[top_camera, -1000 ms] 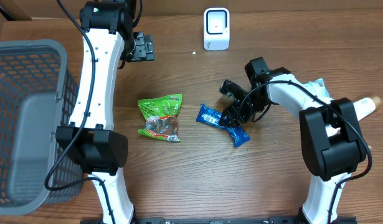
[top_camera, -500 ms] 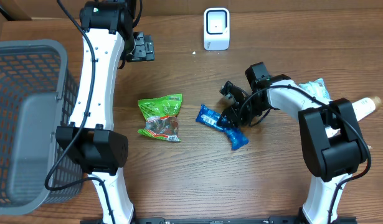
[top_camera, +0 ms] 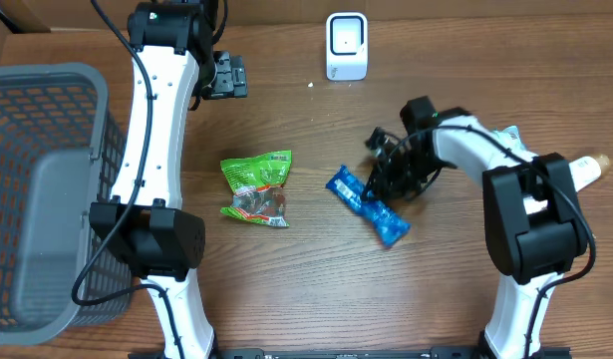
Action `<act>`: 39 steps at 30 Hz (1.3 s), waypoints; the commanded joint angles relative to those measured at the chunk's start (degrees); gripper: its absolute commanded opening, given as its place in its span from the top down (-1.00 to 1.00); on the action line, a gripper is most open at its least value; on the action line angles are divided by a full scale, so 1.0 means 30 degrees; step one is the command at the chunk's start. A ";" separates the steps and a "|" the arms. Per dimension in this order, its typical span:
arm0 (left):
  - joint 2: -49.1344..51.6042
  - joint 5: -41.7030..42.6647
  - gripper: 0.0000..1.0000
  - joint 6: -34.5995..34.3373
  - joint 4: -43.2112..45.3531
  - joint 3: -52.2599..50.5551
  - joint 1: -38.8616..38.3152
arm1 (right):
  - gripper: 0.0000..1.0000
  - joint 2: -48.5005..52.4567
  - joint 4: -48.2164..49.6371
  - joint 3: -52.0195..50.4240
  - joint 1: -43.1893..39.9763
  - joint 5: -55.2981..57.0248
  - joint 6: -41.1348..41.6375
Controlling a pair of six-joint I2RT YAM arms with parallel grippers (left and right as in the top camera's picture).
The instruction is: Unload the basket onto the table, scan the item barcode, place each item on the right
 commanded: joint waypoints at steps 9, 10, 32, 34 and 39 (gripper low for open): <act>-0.0313 -0.0044 -0.99 0.0015 0.0022 0.0401 -0.0131 | 0.93 -0.4743 -0.1435 0.6535 -0.0415 -0.5632 -0.0656; -0.0313 -0.0044 -0.99 0.0015 0.0015 0.0401 -0.0131 | 0.93 -0.5115 -0.1457 0.6819 -0.0415 -0.5712 -0.0656; -0.0313 -0.0044 -0.99 0.0015 0.0022 0.0401 -0.0131 | 0.92 -0.8684 0.1749 0.7686 -0.1515 -0.8335 0.4707; -0.0313 -0.0044 -0.99 0.0015 0.0029 0.0401 -0.0131 | 0.92 -0.8684 0.2623 0.7679 -0.1464 -0.6725 0.6666; -0.0313 -0.0044 -1.00 0.0015 0.0022 0.0401 -0.0131 | 0.92 -0.8663 0.3446 0.7337 -0.0452 0.0991 0.8444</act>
